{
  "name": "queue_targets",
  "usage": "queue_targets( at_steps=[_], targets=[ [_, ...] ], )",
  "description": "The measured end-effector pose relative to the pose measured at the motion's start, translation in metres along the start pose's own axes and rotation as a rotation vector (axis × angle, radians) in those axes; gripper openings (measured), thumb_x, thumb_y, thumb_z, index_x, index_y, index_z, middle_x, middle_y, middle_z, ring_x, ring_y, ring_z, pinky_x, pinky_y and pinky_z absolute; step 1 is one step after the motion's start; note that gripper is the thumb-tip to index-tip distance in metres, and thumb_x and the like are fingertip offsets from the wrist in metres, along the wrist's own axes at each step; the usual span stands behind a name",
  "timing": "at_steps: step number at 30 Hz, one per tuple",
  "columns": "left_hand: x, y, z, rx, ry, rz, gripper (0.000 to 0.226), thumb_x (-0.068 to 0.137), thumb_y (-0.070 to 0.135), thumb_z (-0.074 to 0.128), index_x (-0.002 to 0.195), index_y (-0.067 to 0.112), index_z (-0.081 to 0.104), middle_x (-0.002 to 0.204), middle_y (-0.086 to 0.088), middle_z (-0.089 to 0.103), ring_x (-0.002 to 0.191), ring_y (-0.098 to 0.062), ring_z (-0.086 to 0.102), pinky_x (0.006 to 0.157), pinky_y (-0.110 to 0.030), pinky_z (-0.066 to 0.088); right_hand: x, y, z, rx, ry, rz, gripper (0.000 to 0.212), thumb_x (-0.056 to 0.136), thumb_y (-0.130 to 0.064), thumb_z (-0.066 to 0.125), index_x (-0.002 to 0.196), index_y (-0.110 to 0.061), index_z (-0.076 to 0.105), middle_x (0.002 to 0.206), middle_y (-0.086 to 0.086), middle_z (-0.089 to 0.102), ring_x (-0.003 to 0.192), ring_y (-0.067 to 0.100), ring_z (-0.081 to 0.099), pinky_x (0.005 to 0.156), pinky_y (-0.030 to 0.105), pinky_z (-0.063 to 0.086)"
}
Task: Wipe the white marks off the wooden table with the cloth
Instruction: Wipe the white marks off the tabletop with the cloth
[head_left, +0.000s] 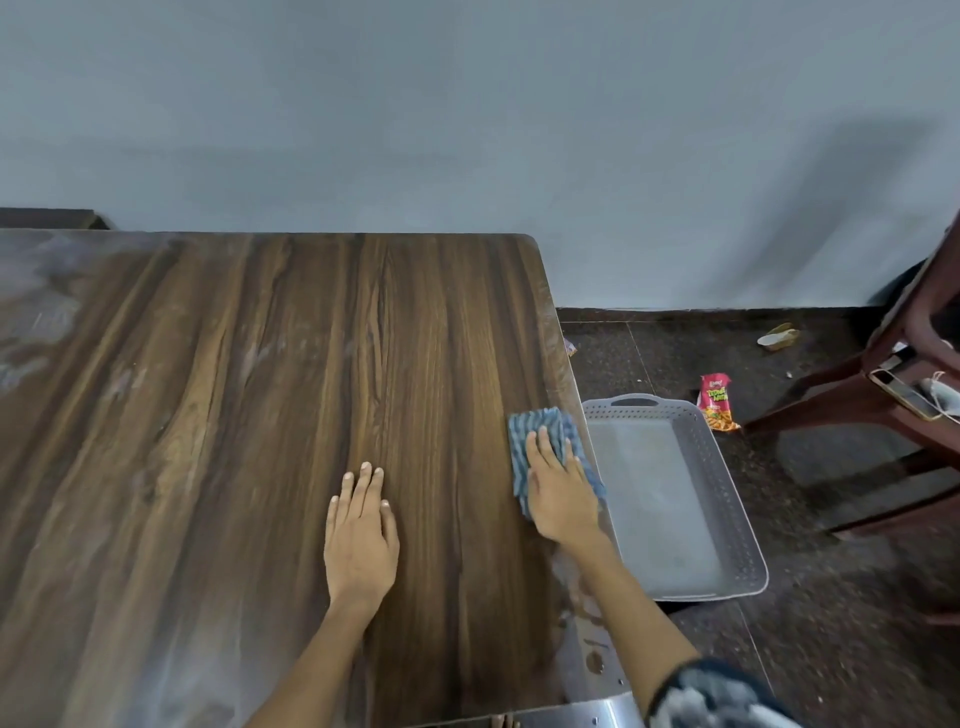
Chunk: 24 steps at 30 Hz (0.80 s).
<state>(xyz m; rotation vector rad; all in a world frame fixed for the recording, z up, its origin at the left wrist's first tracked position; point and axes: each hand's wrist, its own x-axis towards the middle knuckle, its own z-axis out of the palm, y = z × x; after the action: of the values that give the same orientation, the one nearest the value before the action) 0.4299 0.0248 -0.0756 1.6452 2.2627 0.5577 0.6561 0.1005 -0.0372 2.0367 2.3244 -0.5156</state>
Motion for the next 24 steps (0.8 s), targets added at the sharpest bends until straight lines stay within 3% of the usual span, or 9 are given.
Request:
queue_targets(
  at_steps=[5, 9, 13, 18, 21, 24],
  targets=[
    [-0.036, 0.012, 0.004, -0.006, 0.049, -0.068, 0.043, 0.097, 0.014, 0.038, 0.140, 0.008, 0.037, 0.149, -0.005, 0.033, 0.142, -0.022, 0.022, 0.117, -0.040, 0.017, -0.028, -0.038, 0.028, -0.028, -0.024, -0.311, 0.063, 0.097, -0.022, 0.037, 0.151, -0.013, 0.005, 0.160, 0.004, 0.003, 0.147, 0.027, -0.006, 0.121, 0.042, -0.002],
    [-0.062, 0.018, 0.006, 0.004, 0.042, -0.090, 0.044, 0.098, 0.016, 0.038, 0.141, 0.008, 0.035, 0.150, -0.006, 0.031, 0.142, -0.023, 0.020, 0.117, -0.039, 0.015, -0.105, -0.021, 0.052, 0.002, -0.109, -0.493, 0.058, 0.096, -0.026, 0.027, 0.151, -0.020, 0.008, 0.160, -0.004, 0.002, 0.147, 0.022, -0.006, 0.121, 0.040, -0.003],
    [-0.088, 0.027, 0.008, 0.008, 0.054, -0.126, 0.045, 0.098, 0.017, 0.035, 0.142, 0.009, 0.032, 0.151, -0.005, 0.028, 0.143, -0.023, 0.018, 0.118, -0.039, 0.013, -0.132, 0.035, 0.043, -0.002, -0.062, -0.450, 0.061, 0.093, -0.020, 0.025, 0.151, -0.023, 0.006, 0.158, -0.008, 0.000, 0.147, 0.021, -0.006, 0.114, 0.040, -0.018],
    [-0.116, 0.039, 0.011, -0.005, 0.070, -0.169, 0.045, 0.099, 0.018, 0.032, 0.143, 0.009, 0.032, 0.152, -0.006, 0.026, 0.143, -0.024, 0.015, 0.118, -0.038, 0.010, -0.093, 0.044, 0.015, 0.013, -0.039, -0.187, 0.063, 0.099, -0.024, 0.037, 0.152, -0.020, 0.001, 0.160, -0.002, -0.001, 0.147, 0.027, -0.005, 0.120, 0.038, 0.003],
    [-0.123, 0.040, 0.012, -0.053, 0.091, -0.174, 0.043, 0.099, 0.017, 0.035, 0.140, 0.007, 0.037, 0.151, -0.007, 0.030, 0.143, -0.025, 0.017, 0.117, -0.039, 0.011, -0.100, 0.017, 0.024, 0.010, -0.057, -0.295, 0.064, 0.098, -0.023, 0.037, 0.152, -0.018, 0.002, 0.160, 0.000, -0.002, 0.146, 0.028, -0.009, 0.121, 0.042, 0.001],
    [-0.123, 0.039, 0.010, -0.222, 0.153, -0.188, 0.032, 0.096, 0.013, 0.044, 0.124, 0.004, 0.055, 0.143, -0.010, 0.044, 0.140, -0.026, 0.026, 0.116, -0.042, 0.016, -0.138, 0.003, 0.042, 0.020, -0.115, -0.497, 0.060, 0.097, -0.023, 0.035, 0.152, -0.019, 0.009, 0.160, -0.002, 0.004, 0.147, 0.027, -0.006, 0.121, 0.043, 0.000]
  ],
)
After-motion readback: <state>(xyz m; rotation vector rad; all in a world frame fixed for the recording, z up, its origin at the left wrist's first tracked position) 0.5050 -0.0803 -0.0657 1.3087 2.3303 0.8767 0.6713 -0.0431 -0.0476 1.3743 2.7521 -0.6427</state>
